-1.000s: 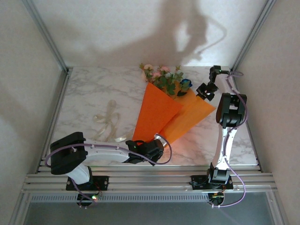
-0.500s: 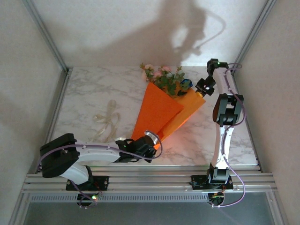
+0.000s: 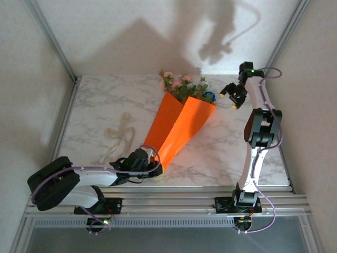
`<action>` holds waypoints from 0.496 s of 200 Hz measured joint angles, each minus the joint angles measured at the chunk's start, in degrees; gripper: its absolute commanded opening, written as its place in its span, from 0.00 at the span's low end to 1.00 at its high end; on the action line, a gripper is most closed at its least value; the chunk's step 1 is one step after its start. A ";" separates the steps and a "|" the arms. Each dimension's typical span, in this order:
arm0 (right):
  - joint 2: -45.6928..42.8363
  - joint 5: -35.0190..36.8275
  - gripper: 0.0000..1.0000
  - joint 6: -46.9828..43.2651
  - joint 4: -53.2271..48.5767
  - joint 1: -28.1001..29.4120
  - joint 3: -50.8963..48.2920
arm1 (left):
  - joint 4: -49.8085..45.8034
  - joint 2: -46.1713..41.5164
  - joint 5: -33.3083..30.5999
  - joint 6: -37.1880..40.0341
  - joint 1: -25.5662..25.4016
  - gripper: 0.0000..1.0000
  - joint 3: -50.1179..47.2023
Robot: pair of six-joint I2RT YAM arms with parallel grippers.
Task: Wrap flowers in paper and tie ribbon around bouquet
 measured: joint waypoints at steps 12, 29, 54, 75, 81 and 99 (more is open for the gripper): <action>-4.17 0.66 0.66 0.72 2.29 -0.48 -4.04 | 2.12 -0.26 1.40 -1.86 1.25 0.00 -1.20; -10.91 1.60 0.51 1.57 5.09 -0.72 -12.00 | 3.43 -0.26 3.10 -3.72 2.84 0.00 -2.03; -21.29 1.44 0.36 3.43 10.43 1.14 -26.29 | 3.76 -0.11 5.20 -4.98 4.24 0.00 -1.95; -26.43 -0.15 0.31 4.02 15.08 6.84 -35.01 | 1.95 0.28 6.38 -4.87 5.14 0.00 -0.83; -27.02 -0.59 0.31 4.31 16.17 8.92 -36.48 | 1.31 0.35 6.71 -4.81 5.38 0.00 -0.33; -27.32 -2.29 0.31 5.11 19.45 16.39 -39.06 | -0.76 0.59 7.45 -3.93 6.12 0.00 1.29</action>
